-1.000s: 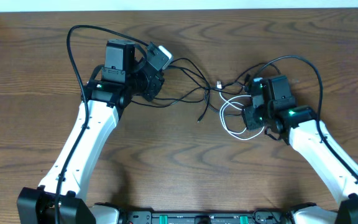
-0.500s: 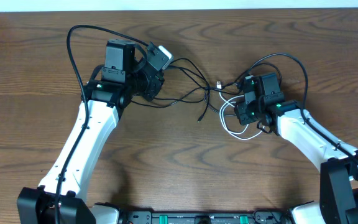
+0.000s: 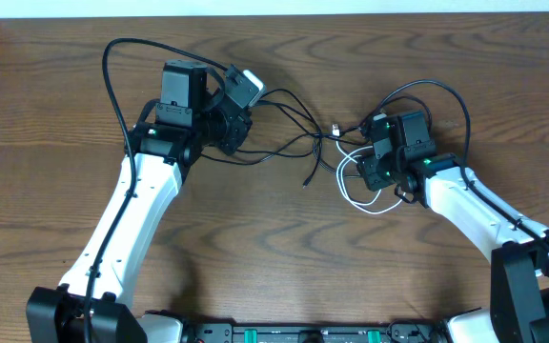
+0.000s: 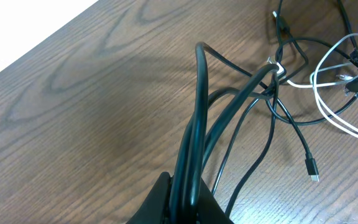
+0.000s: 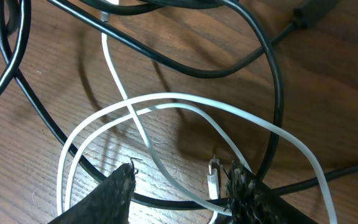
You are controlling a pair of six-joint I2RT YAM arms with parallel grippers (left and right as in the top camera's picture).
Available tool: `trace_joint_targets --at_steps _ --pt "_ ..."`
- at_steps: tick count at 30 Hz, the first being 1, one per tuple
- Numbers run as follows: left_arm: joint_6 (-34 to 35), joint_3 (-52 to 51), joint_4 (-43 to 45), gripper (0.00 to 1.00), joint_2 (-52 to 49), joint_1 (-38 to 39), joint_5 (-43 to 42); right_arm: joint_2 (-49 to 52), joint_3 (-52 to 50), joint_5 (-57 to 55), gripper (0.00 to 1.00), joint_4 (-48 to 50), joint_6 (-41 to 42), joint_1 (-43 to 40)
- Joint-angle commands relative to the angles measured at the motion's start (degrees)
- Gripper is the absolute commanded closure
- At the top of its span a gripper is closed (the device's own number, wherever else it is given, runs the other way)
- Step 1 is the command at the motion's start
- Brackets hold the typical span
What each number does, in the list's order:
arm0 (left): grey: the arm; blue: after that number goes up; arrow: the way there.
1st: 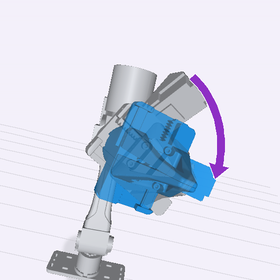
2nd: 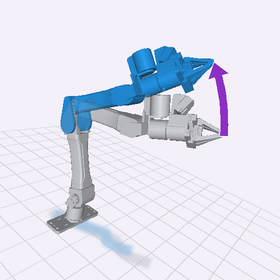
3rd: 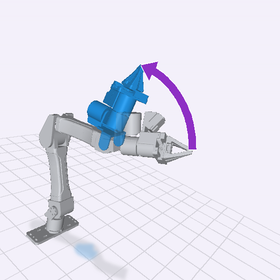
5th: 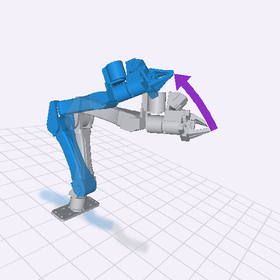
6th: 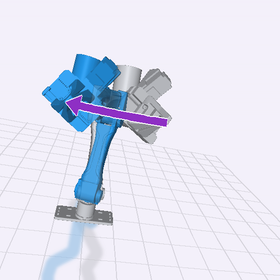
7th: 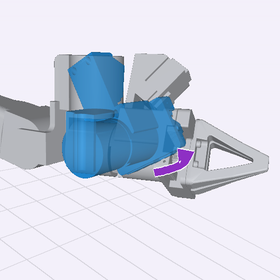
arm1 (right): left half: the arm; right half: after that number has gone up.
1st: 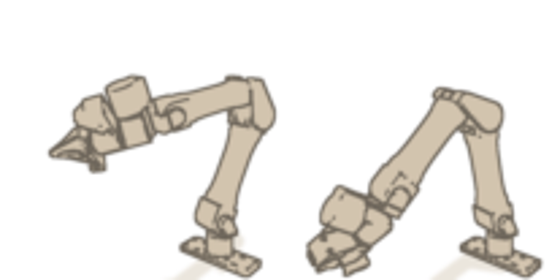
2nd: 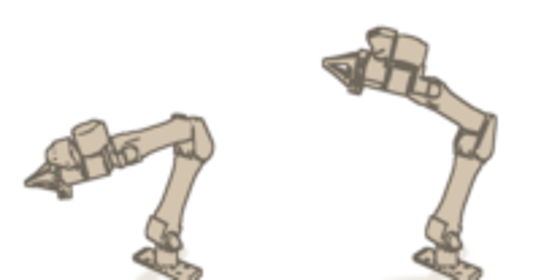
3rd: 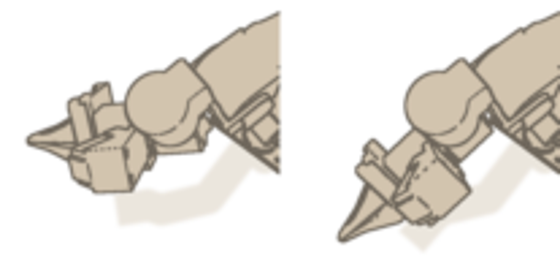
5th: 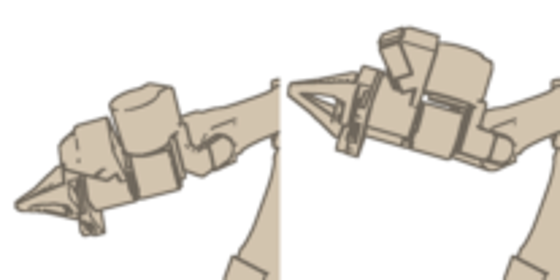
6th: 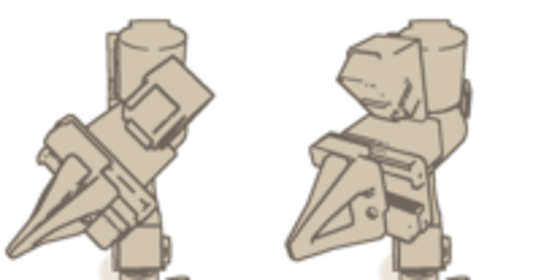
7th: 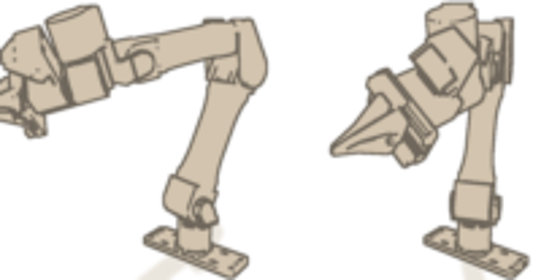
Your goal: Untangle cables
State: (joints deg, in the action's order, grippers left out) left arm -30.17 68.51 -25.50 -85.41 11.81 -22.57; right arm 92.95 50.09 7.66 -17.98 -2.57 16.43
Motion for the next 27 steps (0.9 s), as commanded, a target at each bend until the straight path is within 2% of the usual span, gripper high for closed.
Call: trace_joint_targets --at_steps 1,9,20,22,27 --pt "0.5 0.1 0.0 0.93 -0.3 -0.2 -0.6 0.1 -0.2 -0.7 0.55 0.3 -0.9 0.2" --pt "0.5 0.1 0.0 0.93 -0.3 -0.2 -0.6 0.7 -0.2 -1.1 0.56 0.5 -0.9 0.1" --pt "0.5 0.1 0.0 0.93 -0.3 -0.2 -0.6 7.3 -0.2 -1.1 0.60 1.2 -0.9 0.1" --pt "0.5 0.1 0.0 0.93 -0.3 -0.2 -0.6 7.7 -0.2 -1.1 0.67 1.0 -0.9 0.1" --pt "0.5 0.1 0.1 0.93 -0.3 -0.2 -0.6 7.7 -0.2 -0.9 0.93 1.1 -0.5 0.1"
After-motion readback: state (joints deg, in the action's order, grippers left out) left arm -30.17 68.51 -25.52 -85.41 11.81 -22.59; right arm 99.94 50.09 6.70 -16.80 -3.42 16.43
